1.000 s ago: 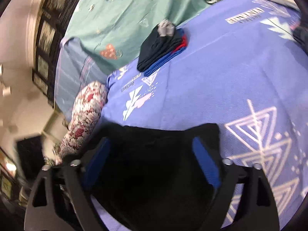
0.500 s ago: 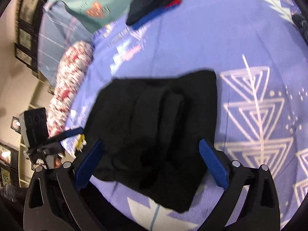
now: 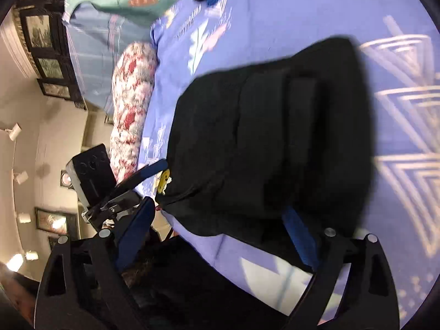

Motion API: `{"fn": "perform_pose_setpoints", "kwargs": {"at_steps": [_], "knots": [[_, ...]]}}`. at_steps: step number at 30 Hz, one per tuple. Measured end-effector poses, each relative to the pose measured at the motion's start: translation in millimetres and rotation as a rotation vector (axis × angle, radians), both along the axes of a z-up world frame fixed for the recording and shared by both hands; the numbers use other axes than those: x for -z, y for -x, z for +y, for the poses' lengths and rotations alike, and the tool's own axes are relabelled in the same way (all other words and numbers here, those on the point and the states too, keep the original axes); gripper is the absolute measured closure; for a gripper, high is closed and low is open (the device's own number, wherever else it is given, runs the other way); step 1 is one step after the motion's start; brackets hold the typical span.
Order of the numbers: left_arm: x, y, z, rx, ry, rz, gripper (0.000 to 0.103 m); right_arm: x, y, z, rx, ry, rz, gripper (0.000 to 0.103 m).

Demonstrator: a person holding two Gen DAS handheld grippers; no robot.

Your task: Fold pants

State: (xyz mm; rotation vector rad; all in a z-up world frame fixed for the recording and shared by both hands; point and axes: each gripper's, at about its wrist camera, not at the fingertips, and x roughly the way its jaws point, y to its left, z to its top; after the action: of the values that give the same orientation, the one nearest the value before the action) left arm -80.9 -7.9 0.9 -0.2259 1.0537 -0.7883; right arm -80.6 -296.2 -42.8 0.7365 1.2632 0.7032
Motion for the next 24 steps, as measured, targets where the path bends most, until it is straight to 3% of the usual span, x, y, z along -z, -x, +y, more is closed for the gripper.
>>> {"fn": "perform_pose_setpoints", "kwargs": {"at_steps": [5, 10, 12, 22, 24], "knots": [[3.1, 0.0, 6.8, -0.017, 0.013, 0.01, 0.002, -0.2, -6.0, -2.0, 0.001, 0.041, 0.032, 0.014], [4.4, -2.3, 6.7, -0.009, 0.021, 0.012, 0.002, -13.5, 1.6, -36.7, 0.082, 0.099, 0.011, 0.014], [6.0, -5.3, 5.3, -0.006, 0.023, 0.019, 0.002, -9.2, -3.4, -41.2, 0.1, 0.073, 0.021, 0.014], [9.9, -5.2, 9.0, -0.031, 0.031, 0.034, 0.002, 1.1, -38.6, 1.8, 0.009, 0.035, -0.032, 0.014], [12.3, -6.1, 10.8, -0.037, 0.034, 0.041, 0.002, -4.4, -31.7, 1.3, -0.038, 0.028, -0.069, 0.041]]}}
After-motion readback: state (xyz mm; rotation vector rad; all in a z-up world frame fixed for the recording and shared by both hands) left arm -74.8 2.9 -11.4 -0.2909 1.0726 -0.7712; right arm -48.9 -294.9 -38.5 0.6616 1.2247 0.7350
